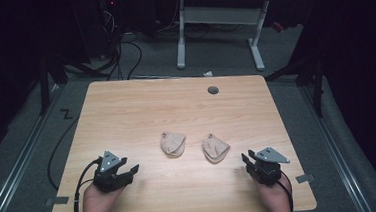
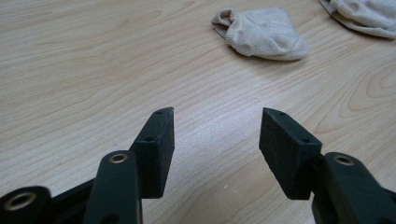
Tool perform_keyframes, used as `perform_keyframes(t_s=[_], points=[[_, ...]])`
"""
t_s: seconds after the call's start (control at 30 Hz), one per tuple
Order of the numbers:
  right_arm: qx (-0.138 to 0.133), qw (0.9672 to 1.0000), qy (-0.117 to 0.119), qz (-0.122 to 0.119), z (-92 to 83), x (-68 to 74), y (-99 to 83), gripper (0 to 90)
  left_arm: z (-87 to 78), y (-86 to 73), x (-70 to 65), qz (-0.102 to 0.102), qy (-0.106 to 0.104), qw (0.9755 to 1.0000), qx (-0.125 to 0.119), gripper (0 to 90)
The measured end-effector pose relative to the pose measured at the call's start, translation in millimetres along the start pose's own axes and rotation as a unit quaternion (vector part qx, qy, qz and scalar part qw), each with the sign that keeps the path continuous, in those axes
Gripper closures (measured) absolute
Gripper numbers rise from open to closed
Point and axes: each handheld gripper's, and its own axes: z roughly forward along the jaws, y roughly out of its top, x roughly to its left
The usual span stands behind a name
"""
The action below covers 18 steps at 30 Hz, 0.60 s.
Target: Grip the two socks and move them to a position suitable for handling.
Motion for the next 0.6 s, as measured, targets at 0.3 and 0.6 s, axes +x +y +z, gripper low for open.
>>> perform_keyframes(t_s=[0.3,0.6], points=[[0.003,0.9999,0.009,0.013,-2.9,-0.3,-0.9,76.6,5.7,3.5,-1.2,-0.013,-0.011,0.9999,0.0,46.7],[-0.013,0.9991,0.04,0.003,2.1,6.5,19.4,80.6,0.6,1.4,-1.2,-0.015,-0.016,0.9998,0.003,47.9]])
